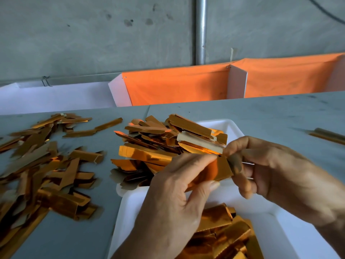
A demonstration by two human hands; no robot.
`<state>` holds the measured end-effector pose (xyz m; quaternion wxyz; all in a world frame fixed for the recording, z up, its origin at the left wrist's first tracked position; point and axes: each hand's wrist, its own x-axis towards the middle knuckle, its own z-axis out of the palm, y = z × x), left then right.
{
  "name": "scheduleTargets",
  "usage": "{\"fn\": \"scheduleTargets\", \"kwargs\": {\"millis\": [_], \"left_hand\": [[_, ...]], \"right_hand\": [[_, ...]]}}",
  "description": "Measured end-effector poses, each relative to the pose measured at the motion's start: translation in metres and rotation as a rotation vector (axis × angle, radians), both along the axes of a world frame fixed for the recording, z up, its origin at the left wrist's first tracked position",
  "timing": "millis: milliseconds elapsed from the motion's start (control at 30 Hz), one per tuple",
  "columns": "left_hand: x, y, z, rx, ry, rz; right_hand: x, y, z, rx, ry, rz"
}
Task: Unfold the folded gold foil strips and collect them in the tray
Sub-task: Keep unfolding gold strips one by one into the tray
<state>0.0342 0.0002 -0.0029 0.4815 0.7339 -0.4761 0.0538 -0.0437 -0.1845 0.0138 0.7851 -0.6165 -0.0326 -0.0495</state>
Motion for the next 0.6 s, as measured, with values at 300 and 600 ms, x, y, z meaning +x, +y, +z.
{"fn": "scheduleTargets", "kwargs": {"millis": [300, 600], "left_hand": [[0.0008, 0.0015, -0.0001, 0.026, 0.019, -0.018], [0.0008, 0.0018, -0.0008, 0.070, 0.045, -0.017]], "right_hand": [[0.0018, 0.0021, -0.0026, 0.105, 0.047, 0.056], [0.0022, 0.0081, 0.0001, -0.011, 0.065, -0.061]]}}
